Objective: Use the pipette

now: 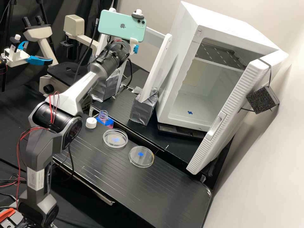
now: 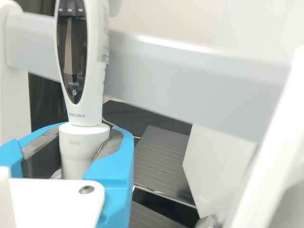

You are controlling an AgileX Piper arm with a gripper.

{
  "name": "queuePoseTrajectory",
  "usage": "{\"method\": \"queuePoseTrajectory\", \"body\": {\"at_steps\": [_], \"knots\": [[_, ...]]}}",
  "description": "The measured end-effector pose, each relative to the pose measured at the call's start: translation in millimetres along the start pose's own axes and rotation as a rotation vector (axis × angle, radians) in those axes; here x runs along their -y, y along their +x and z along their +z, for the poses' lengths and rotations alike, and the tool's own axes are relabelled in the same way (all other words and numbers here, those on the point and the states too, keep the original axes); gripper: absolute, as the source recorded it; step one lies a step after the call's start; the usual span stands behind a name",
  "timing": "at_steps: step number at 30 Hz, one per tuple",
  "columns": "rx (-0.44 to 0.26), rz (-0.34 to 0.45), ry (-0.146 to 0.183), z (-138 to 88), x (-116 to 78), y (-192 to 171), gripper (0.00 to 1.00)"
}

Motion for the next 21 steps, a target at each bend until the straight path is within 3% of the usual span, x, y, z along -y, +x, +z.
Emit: {"method": "queuePoseTrajectory", "body": {"at_steps": [3,14,15,21], "knots": [[0.016,-0.029,0.011,5.5,9.1,1.9,0.0],[0.007,0.007,0.052,12.5,16.0,2.5,0.0],[0.007,0.01,0.053,12.8,16.0,2.6,1.0],[0.02,0.022,0.025,14.7,17.7,4.4,1.0]]}}
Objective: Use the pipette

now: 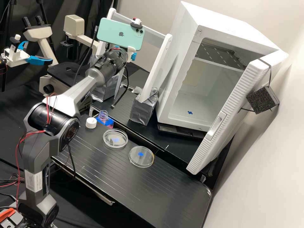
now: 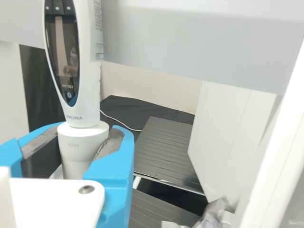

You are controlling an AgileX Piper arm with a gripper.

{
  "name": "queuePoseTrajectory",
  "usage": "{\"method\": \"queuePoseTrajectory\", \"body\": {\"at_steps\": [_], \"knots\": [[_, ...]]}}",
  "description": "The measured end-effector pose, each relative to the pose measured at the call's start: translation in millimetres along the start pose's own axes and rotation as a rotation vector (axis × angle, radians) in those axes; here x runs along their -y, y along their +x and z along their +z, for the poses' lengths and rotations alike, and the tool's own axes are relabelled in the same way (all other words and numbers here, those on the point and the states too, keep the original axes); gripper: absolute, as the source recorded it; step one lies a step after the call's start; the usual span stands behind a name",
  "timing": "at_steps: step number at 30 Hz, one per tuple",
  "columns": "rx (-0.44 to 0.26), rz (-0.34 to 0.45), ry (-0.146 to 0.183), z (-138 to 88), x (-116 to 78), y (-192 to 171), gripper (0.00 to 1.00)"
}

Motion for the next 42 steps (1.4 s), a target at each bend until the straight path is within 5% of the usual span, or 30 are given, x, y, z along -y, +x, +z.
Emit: {"method": "queuePoseTrajectory", "body": {"at_steps": [11,20,25,31,36,42], "knots": [[-0.022,0.017,-0.006,0.4,12.6,-17.4,1.0],[-0.166,0.211,0.03,4.4,31.0,-93.2,1.0],[-0.116,0.266,0.008,21.5,49.6,-132.5,1.0],[-0.049,0.221,0.01,55.5,77.9,-147.8,1.0],[0.011,0.158,0.06,95.7,103.8,-157.2,1.0],[0.065,0.214,0.156,129.3,117.9,-187.8,1.0]]}}
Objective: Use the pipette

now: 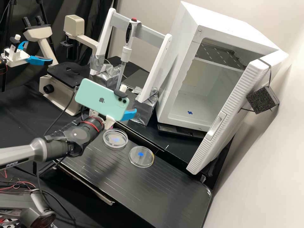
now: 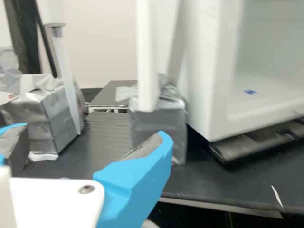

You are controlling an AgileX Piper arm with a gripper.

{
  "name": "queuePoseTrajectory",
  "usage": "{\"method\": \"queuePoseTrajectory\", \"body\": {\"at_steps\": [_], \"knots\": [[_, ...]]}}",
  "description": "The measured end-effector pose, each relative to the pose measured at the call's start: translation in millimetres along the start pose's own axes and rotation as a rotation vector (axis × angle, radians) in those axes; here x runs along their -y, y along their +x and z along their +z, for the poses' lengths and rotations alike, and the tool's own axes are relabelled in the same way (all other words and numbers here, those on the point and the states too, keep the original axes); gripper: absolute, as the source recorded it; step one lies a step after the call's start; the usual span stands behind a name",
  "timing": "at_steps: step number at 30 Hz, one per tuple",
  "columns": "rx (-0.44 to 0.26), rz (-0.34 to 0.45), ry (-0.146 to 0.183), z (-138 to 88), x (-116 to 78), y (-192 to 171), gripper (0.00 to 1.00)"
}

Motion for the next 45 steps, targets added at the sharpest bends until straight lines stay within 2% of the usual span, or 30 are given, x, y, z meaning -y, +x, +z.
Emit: {"method": "queuePoseTrajectory", "body": {"at_steps": [4,8,10,13,17,21,22,25,29,32,36,43,45], "knots": [[-0.011,0.04,0.045,11.0,2.4,-19.2,1.0],[-0.009,0.145,0.091,16.9,6.3,-44.1,1.0],[-0.013,0.182,0.101,16.1,8.2,-51.4,1.0],[-0.034,0.19,0.106,12.3,8.8,-53.9,1.0],[-0.079,0.138,0.106,3.4,6.9,-48.1,1.0],[-0.12,0.057,0.058,-10.5,-2.4,-31.4,1.0],[-0.118,0.045,0.04,-14.4,-7.5,-23.7,1.0],[-0.118,0.018,0.015,-24.8,-19.3,-3.6,1.0],[-0.061,0.041,0.022,-33.3,-34.0,23.3,1.0],[0.004,0.082,0.059,-36.2,-43.9,42.3,1.0],[0.063,0.129,0.074,-35.9,-47.1,48.7,1.0],[0.08,0.185,0.069,-39.3,-45.2,32.9,1.0],[0.075,0.198,0.079,-37.4,-44.7,24.7,1.0]]}}
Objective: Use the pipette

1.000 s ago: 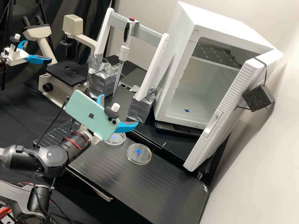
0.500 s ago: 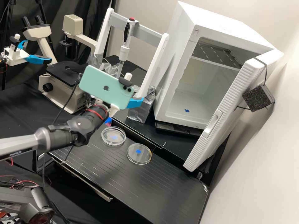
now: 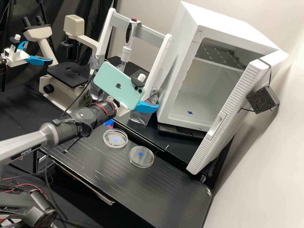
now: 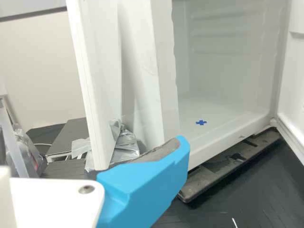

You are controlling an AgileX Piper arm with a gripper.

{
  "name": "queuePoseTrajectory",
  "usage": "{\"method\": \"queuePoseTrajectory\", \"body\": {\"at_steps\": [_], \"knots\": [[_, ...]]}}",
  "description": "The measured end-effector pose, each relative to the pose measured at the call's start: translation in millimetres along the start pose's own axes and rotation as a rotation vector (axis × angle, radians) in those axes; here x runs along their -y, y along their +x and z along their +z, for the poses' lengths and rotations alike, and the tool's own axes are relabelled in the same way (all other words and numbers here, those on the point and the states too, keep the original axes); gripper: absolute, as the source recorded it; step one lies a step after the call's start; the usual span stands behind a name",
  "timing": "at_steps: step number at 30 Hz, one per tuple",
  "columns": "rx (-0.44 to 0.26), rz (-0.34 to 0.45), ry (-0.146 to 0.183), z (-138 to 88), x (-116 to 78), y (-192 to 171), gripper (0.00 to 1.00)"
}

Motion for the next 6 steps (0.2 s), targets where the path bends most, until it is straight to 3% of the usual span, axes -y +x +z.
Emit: {"method": "queuePoseTrajectory", "body": {"at_steps": [6], "knots": [[-0.003,0.028,0.016,11.7,-1.8,-19.7,1.0]]}}
